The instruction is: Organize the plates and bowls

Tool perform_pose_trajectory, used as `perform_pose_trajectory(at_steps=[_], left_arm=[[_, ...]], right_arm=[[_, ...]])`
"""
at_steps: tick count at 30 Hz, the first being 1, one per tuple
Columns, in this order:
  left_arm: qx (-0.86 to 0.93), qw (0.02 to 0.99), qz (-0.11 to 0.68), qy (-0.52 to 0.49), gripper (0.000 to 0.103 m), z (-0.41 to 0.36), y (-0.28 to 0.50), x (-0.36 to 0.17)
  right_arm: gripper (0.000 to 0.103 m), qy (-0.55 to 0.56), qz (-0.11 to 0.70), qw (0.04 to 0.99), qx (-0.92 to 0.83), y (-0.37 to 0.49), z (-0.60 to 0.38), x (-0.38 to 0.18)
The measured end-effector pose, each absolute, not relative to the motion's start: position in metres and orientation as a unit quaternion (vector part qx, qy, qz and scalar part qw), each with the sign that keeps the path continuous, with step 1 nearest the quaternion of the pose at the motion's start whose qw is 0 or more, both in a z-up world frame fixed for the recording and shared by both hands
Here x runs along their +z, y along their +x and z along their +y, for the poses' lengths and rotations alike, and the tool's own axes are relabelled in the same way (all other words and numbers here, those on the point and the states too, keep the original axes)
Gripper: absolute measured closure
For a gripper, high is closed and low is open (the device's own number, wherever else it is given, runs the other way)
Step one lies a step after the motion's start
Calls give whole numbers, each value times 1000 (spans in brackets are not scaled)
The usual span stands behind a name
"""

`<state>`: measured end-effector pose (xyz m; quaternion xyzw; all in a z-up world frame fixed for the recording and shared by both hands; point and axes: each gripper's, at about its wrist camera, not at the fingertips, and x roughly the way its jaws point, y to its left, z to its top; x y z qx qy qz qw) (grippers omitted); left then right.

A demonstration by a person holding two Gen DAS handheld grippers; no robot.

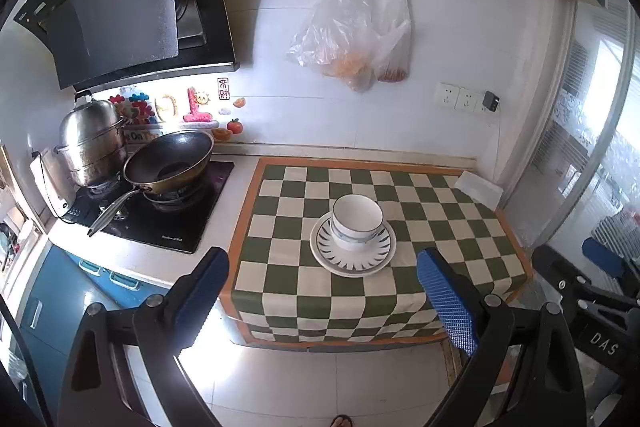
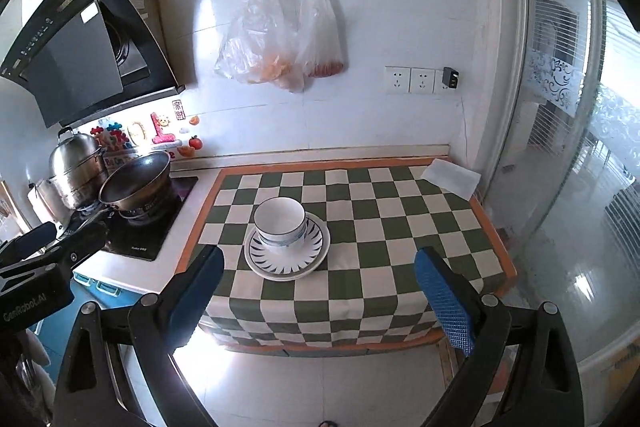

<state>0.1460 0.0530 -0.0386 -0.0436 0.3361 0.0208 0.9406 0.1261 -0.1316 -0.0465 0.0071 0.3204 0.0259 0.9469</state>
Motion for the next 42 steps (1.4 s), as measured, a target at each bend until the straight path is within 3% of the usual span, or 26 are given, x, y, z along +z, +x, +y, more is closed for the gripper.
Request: perform_pose_trajectory(at_steps=[42], left_arm=[[33,945,324,-22,7,66,121,-39]], right_arm=[[4,-12,310,951,3,100,-108,-40]])
